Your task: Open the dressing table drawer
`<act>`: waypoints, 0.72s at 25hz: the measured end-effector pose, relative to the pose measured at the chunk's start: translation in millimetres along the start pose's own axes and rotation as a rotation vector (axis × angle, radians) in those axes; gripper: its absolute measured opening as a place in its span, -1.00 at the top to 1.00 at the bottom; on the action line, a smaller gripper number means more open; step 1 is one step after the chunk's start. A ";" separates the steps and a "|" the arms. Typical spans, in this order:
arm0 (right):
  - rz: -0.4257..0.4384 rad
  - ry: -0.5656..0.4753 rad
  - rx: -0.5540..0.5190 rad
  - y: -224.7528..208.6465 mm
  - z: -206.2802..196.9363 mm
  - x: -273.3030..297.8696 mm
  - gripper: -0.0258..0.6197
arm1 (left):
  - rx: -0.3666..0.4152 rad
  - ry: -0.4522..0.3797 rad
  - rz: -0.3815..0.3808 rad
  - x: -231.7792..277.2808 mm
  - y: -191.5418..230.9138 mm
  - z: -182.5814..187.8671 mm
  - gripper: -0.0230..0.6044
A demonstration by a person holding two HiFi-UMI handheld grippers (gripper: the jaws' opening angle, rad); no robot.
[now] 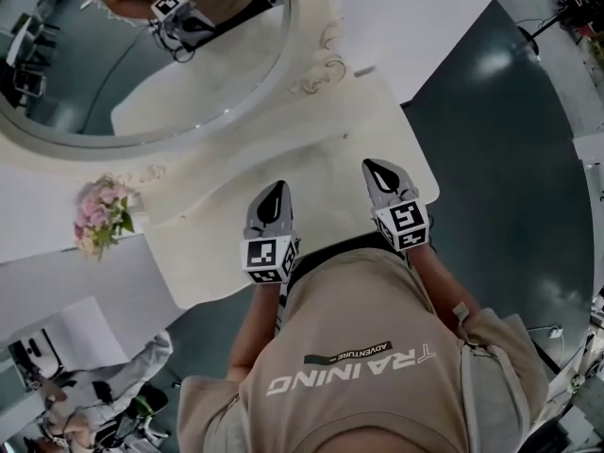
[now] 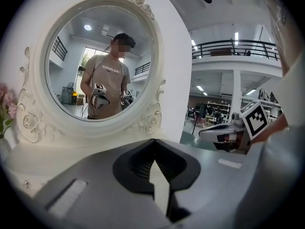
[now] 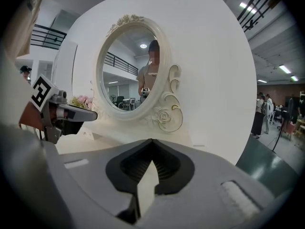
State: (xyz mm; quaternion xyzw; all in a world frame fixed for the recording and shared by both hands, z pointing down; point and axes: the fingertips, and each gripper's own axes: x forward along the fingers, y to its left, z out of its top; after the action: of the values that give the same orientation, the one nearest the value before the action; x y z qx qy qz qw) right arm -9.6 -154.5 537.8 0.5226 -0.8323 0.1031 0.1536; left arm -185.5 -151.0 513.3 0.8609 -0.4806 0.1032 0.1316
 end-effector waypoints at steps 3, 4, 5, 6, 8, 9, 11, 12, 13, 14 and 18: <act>0.021 0.006 0.000 -5.6 -5.4 9.1 0.91 | 0.000 0.024 0.004 6.1 -7.1 -0.9 0.87; 0.028 0.010 -0.004 -7.5 -7.6 13.8 0.91 | 0.007 0.030 0.008 9.3 -8.8 -0.5 0.87; 0.036 0.016 -0.009 -9.6 -10.9 19.0 0.91 | 0.012 0.034 0.013 12.9 -10.3 -0.5 0.87; 0.043 0.024 -0.012 -11.9 -15.2 24.1 0.91 | 0.016 0.037 0.018 16.9 -12.2 -0.8 0.87; 0.064 0.034 -0.009 -18.1 -24.1 33.0 0.91 | 0.018 0.040 0.030 25.4 -17.8 -1.7 0.87; 0.076 0.037 -0.001 -21.4 -28.2 36.9 0.91 | 0.015 0.042 0.037 29.4 -21.0 -2.2 0.87; 0.094 0.047 0.012 -27.6 -36.1 45.9 0.91 | -0.011 0.044 0.047 37.1 -26.2 -2.6 0.87; 0.098 0.056 0.010 -30.4 -40.0 51.6 0.91 | -0.029 0.044 0.050 40.8 -27.6 -3.1 0.87; 0.102 0.065 0.003 -32.6 -43.5 57.7 0.91 | -0.047 0.045 0.053 44.0 -28.1 -3.9 0.87; 0.107 0.075 -0.006 -34.1 -46.7 63.9 0.91 | -0.062 0.047 0.056 46.6 -28.1 -4.9 0.87; 0.124 0.118 -0.033 -36.8 -63.1 84.8 0.91 | -0.101 0.056 0.073 48.3 -28.5 -6.7 0.87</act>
State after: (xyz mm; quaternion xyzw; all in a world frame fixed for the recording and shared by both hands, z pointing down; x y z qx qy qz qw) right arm -1.6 -220.6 627.8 0.4603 -0.8541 0.1293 0.2046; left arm -136.6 -173.2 530.7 0.8319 -0.5122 0.1074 0.1846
